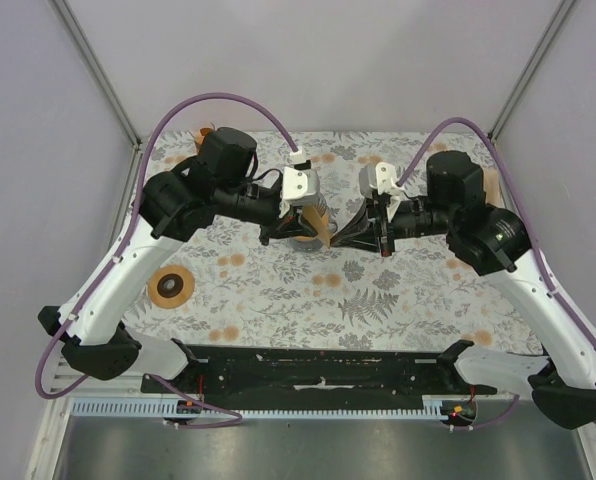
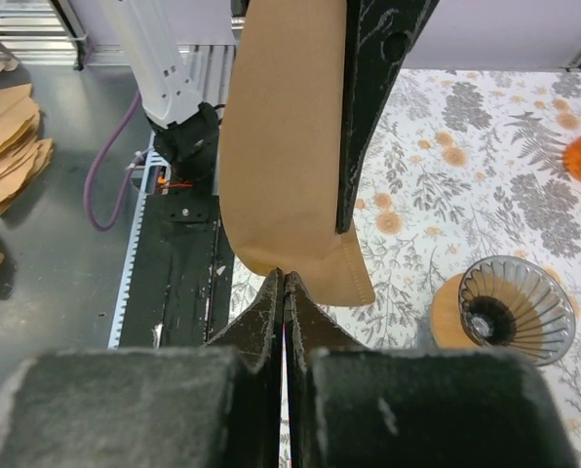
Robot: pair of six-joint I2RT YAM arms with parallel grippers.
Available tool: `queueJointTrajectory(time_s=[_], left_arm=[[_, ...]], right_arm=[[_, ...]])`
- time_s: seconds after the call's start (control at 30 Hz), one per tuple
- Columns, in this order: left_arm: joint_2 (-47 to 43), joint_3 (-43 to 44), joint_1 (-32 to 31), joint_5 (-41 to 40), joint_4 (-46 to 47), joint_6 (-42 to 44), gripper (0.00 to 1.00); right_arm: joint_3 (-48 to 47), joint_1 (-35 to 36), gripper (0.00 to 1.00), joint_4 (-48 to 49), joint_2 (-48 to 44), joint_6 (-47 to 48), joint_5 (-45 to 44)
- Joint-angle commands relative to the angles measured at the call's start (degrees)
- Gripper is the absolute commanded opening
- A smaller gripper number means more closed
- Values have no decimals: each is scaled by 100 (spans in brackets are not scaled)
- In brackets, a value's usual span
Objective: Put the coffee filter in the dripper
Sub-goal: Adjust the coffee filter.
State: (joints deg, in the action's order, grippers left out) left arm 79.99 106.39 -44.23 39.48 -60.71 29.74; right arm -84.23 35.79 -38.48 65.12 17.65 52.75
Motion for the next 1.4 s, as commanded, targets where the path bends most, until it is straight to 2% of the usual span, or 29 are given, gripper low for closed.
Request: queueJointTrajectory(time_s=[0.0, 0.2, 0.43, 0.53, 0.77, 0.93, 1.13, 1.23, 1.37], left_arm=[[-27, 216, -16, -143, 305, -284, 2], [-45, 207, -24, -143, 296, -275, 2], [-27, 224, -16, -160, 358, -346, 2], [-44, 207, -16, -169, 367, -354, 2], [-62, 215, -25, -196, 349, -346, 2], [-97, 207, -16, -134, 270, -249, 2], [-124, 119, -25, -64, 94, 14, 2], [-115, 128, -33, -11, 85, 32, 2], [-106, 145, -25, 15, 59, 41, 2]], right_arm=[[239, 24, 0, 551, -368, -244, -590], [565, 24, 0, 1034, -693, -429, -1057], [732, 33, 1, 1571, -764, -631, -345], [776, 33, 16, 1668, -773, -684, -266], [890, 33, 27, 1511, -843, -439, -300], [926, 24, 31, 782, -949, 343, -1037], [662, 16, 45, 244, -844, 916, -1188], [548, 24, 41, 209, -686, 924, -1302], [390, 16, 26, 192, -580, 968, -1276]])
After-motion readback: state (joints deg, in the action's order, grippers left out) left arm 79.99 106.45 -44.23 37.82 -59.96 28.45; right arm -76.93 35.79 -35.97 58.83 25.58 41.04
